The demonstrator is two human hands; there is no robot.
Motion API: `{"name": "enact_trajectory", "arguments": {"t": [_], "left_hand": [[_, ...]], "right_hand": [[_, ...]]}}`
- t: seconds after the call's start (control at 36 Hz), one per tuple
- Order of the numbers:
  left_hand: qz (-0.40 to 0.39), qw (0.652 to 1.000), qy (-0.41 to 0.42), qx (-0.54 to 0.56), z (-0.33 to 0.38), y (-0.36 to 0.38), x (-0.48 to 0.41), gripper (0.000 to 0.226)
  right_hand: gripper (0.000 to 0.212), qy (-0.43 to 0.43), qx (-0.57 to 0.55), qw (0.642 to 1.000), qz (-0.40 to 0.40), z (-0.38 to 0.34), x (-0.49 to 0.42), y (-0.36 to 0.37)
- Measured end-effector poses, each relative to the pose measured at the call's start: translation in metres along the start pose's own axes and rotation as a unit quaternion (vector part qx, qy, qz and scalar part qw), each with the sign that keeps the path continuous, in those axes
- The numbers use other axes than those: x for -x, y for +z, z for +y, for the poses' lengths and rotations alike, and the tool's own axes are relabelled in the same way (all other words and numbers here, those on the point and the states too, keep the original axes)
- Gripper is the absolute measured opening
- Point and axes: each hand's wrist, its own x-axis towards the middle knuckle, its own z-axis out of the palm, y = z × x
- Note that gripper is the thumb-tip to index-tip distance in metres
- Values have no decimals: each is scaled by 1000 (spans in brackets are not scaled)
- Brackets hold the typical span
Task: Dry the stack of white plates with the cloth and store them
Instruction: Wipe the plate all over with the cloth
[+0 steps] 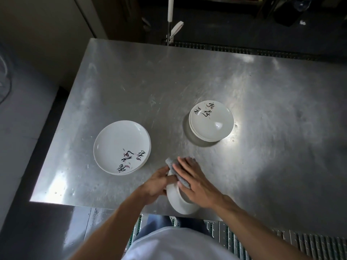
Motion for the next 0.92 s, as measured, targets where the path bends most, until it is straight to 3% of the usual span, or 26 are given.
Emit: {"name": "enact_trajectory", "arguments": {"t": [0.14, 0.25, 0.28, 0.42, 0.53, 0.64, 0.69, 0.78, 0.89, 0.92], "left_hand": [[-16, 1000, -4, 24, -5, -4, -2, 43], [42, 995, -5, 94, -9, -8, -3, 50], [51, 992, 0, 115, -11, -8, -3, 51], [24, 995, 2, 100, -11, 3, -3, 53], [12, 993, -21, 111, -4, 3, -4, 37], [2, 998, -22, 62, -6, 2, -6, 36], [7, 997, -29, 73, -7, 1, -7, 41], [7, 996, -35, 80, -9, -1, -6, 43], [-17, 997, -24, 70, -9, 0, -5, 46], [-18, 997, -20, 71, -9, 1, -5, 46]], "right_hand": [[57, -51, 47, 998, -14, 6, 1, 3], [58, 181, -68, 981, -4, 22, -2, -3], [60, 198, -84, 977, -12, 21, -2, -3], [56, 33, -59, 998, -1, -8, -5, 3], [51, 68, -49, 996, 29, -6, -10, -4], [49, 7, -84, 996, -33, -9, -6, -8], [49, 35, -65, 997, -6, 1, -7, -12], [50, 167, -78, 982, 49, 11, -11, -17], [53, -4, -25, 999, -23, 6, -6, -9], [53, -9, -15, 999, -29, 9, -7, -8]]}}
